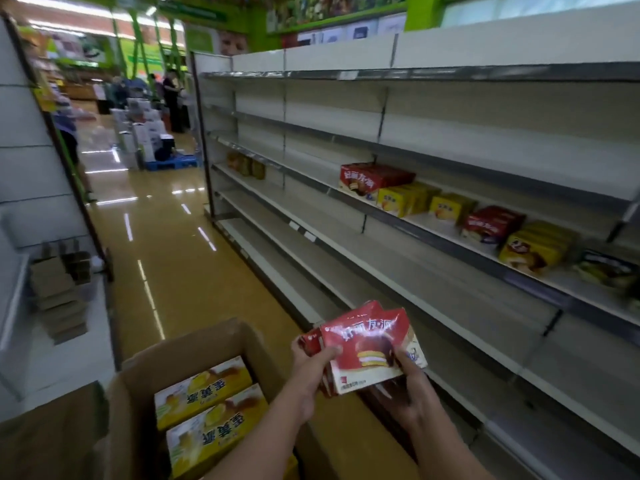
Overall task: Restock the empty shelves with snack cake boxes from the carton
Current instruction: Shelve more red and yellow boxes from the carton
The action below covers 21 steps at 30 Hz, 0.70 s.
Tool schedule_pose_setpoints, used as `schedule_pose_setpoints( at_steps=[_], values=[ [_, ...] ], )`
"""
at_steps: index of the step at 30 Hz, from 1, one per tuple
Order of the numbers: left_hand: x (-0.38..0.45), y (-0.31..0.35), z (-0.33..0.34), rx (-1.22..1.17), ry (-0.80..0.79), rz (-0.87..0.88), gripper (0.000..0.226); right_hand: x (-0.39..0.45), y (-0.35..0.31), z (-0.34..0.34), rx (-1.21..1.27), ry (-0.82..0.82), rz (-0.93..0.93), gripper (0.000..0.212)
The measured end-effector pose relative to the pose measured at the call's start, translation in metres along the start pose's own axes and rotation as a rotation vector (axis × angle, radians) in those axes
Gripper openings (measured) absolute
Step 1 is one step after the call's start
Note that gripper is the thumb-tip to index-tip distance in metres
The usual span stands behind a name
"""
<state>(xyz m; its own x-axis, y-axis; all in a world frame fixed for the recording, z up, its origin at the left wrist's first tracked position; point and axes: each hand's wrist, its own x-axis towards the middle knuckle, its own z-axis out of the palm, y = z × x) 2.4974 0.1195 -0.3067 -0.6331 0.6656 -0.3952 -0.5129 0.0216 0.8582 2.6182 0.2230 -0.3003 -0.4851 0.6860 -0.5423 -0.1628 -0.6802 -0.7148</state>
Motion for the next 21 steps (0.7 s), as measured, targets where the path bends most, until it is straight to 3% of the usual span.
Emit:
schedule_pose_setpoints(
  at_steps=[2,4,7,13,16,21],
  values=[
    [0.002,0.0,0.007,0.056,-0.046,-0.027,0.056,-0.012,-0.017,-0.032,-0.136,0.059,-0.063,0.047],
    [0.001,-0.003,0.018,0.162,-0.149,-0.064,0.053,-0.028,-0.031,-0.058,-0.274,-0.016,-0.055,0.068],
    [-0.003,-0.015,0.046,0.283,-0.283,-0.105,0.054,-0.051,-0.044,-0.09,-0.298,-0.092,-0.038,0.036],
    [-0.021,-0.039,0.129,0.386,-0.566,-0.144,0.069,-0.081,-0.074,-0.166,-0.193,0.069,-0.139,0.037],
    [-0.041,-0.051,0.182,0.425,-0.52,-0.163,0.062,-0.103,-0.087,-0.211,-0.146,0.199,-0.224,0.033],
    [-0.078,-0.083,0.273,0.483,-0.495,-0.051,0.058,-0.149,-0.113,-0.297,0.007,0.305,-0.328,0.047]
  ],
)
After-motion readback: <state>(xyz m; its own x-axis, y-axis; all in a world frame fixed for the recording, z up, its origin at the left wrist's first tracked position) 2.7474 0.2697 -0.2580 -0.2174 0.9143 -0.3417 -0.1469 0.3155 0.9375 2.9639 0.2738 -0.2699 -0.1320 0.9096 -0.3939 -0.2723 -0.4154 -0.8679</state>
